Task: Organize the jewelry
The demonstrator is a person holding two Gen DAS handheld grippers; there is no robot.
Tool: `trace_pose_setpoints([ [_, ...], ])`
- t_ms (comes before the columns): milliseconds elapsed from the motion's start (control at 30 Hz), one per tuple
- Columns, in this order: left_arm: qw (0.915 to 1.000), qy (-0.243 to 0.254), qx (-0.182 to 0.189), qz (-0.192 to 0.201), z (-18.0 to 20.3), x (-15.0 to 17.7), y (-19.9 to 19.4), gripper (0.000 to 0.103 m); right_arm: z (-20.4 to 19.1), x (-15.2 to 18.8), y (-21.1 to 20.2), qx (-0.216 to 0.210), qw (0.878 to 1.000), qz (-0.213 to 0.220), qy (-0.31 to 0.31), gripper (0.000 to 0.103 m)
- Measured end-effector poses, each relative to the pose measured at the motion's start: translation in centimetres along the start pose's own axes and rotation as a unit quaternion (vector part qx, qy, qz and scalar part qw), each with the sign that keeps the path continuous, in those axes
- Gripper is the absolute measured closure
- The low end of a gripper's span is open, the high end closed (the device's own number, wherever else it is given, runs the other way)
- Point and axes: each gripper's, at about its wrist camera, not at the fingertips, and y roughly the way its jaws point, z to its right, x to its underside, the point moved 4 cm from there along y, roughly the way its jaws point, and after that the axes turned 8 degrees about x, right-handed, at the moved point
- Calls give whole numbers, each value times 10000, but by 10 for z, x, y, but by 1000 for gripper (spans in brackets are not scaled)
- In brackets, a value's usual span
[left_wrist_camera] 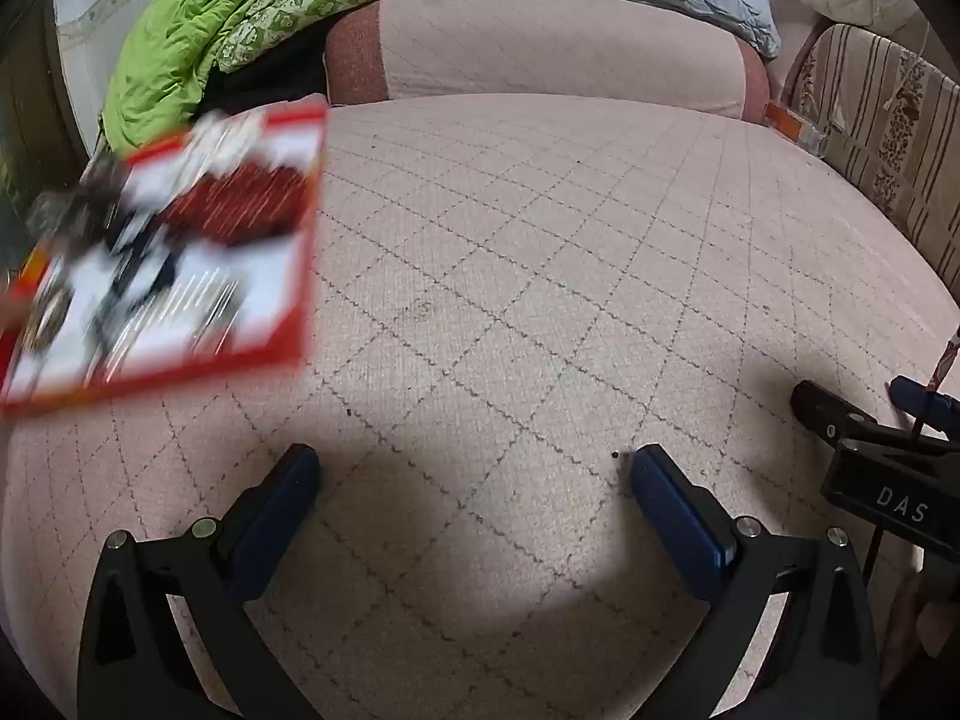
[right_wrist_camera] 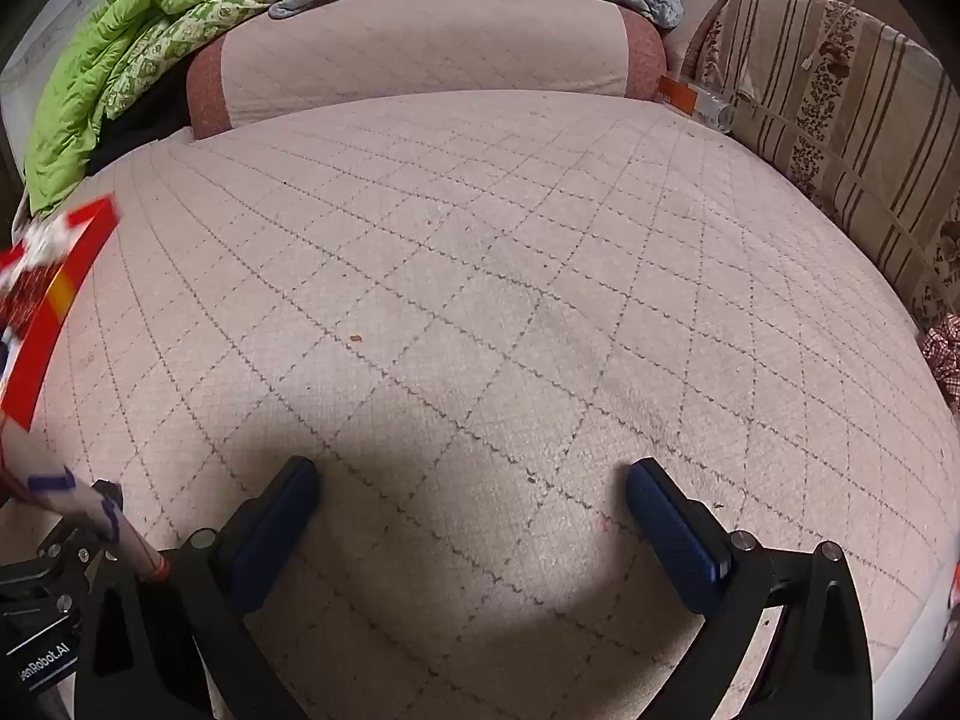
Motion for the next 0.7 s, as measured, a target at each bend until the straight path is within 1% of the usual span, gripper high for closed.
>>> trace_pose_setpoints([
  [67, 10000, -5, -3, -3, 1, 0, 0, 0, 0, 0, 0, 45, 10000, 20, -37, 0],
  [100, 9999, -49, 100, 19, -5, -1, -1, 0, -1, 0, -1, 36, 10000, 13, -36, 0],
  [267, 9999, -50, 88, -13, -10, -3, -1, 0, -3, 0, -3, -23, 10000, -11, -18, 0],
  [333, 10000, -2, 34, -4, -3, 0, 1, 0, -4, 0, -5, -71, 10000, -13, 7, 0],
  [367, 10000, -2, 37, 2, -3, 0, 1, 0, 1, -3, -4, -28, 10000, 2, 27, 0],
  [700, 10000, 2, 35, -4, -6, 1, 1, 0, -5, -3, 1, 21, 10000, -49, 76, 0],
])
